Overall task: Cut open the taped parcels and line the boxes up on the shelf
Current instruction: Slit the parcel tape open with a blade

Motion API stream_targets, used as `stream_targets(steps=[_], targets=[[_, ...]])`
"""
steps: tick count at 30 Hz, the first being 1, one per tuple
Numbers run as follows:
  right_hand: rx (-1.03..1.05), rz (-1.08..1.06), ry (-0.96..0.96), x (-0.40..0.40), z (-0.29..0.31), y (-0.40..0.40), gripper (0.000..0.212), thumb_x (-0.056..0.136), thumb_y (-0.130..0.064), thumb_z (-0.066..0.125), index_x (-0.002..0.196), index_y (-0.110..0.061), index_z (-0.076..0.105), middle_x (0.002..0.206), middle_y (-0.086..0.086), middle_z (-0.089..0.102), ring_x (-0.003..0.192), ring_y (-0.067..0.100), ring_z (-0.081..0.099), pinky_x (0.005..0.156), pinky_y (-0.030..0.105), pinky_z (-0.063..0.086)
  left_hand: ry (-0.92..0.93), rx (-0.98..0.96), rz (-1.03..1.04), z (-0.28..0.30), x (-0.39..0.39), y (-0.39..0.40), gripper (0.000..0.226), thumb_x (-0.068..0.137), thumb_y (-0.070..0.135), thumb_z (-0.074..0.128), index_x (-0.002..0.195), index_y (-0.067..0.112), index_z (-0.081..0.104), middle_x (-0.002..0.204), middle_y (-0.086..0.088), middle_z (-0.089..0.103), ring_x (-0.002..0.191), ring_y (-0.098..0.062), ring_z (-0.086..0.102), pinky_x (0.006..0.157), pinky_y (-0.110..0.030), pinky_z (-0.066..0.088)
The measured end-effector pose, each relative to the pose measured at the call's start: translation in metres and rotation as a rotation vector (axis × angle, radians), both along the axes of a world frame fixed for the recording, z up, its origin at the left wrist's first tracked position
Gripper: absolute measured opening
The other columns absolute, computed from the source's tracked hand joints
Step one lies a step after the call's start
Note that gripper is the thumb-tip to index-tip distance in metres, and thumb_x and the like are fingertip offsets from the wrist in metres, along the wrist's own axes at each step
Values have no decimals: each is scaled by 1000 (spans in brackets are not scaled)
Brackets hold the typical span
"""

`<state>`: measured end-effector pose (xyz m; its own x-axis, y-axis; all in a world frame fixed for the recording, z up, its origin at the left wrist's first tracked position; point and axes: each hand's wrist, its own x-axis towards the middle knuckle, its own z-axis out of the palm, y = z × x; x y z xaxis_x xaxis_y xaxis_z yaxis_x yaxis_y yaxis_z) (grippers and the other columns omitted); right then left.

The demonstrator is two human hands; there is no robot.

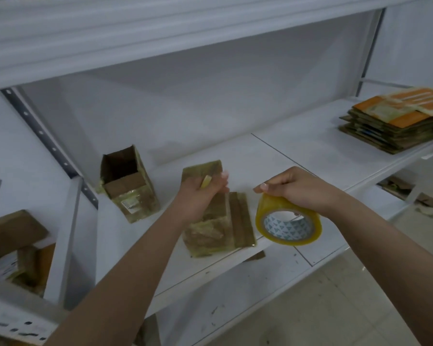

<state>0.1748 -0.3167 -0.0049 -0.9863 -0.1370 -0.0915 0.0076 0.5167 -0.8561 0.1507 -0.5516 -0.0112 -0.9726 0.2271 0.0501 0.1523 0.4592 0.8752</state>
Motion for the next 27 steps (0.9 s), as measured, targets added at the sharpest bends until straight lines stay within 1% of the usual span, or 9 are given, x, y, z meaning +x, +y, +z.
stream_targets(steps=[3, 5, 8, 11, 13, 17, 22, 24, 27], targets=[[22, 28, 7, 1, 2, -8, 28, 93, -41, 62, 98, -19, 78, 87, 6, 75, 81, 18, 73, 83, 32, 56, -26, -23, 0, 7, 7, 23, 70, 67, 88, 50, 83, 24, 74, 74, 19, 73, 74, 6, 65, 66, -18, 45], [15, 45, 16, 2, 5, -13, 35, 93, -43, 61, 94, -12, 77, 79, 17, 70, 73, 22, 70, 74, 32, 54, -16, -45, -15, 5, 8, 30, 58, 69, 75, 64, 77, 18, 73, 65, 16, 71, 57, 9, 61, 52, -10, 42], [-31, 65, -35, 5, 8, -16, 43, 74, -58, 68, 101, -26, 77, 85, -1, 72, 78, 12, 69, 67, 23, 50, 37, -46, 6, 2, 4, 26, 31, 80, 44, 76, 70, 15, 69, 56, 12, 67, 52, 3, 58, 48, -12, 43], [-127, 47, -99, 5, 9, -16, 73, 54, -60, 73, 119, -27, 65, 102, -2, 71, 83, 12, 69, 56, 23, 52, 115, -102, 62, 3, 3, 13, 29, 82, 39, 75, 65, 19, 64, 51, 14, 63, 50, 1, 56, 52, -14, 45], [-200, 28, -78, 3, 11, -14, 67, 50, -63, 73, 105, -25, 72, 85, -4, 75, 67, 8, 68, 50, 22, 50, 145, -106, 113, 3, 3, 1, 30, 84, 36, 75, 64, 18, 61, 48, 14, 60, 48, 3, 55, 55, -18, 46], [-225, 75, -45, -3, 15, -15, 61, 53, -65, 71, 97, -23, 76, 83, -2, 76, 66, 10, 69, 59, 24, 54, 184, -107, 231, -2, 9, -21, 33, 84, 35, 75, 62, 18, 58, 50, 12, 59, 50, 5, 57, 54, -16, 47], [-200, 110, -67, -7, 11, -22, 41, 68, -58, 70, 77, -18, 73, 53, -3, 61, 42, 9, 54, 43, 22, 46, 160, -154, 368, -22, 17, -62, 36, 87, 38, 71, 67, 9, 61, 54, 8, 59, 50, 2, 55, 50, -8, 42], [-99, 95, -60, -9, 5, -21, 42, 69, -60, 71, 64, -18, 69, 51, -2, 59, 43, 11, 53, 43, 23, 45, 133, -158, 447, -32, 23, -85, 34, 87, 40, 70, 73, 9, 66, 55, 4, 62, 52, 4, 57, 49, -8, 41], [171, 46, -2, -14, -3, -21, 36, 73, -55, 76, 68, -19, 74, 67, -1, 69, 62, 16, 67, 58, 30, 54, 130, -157, 480, -48, 31, -105, 32, 87, 40, 69, 71, 12, 65, 56, 10, 65, 54, 2, 58, 54, -18, 40]])
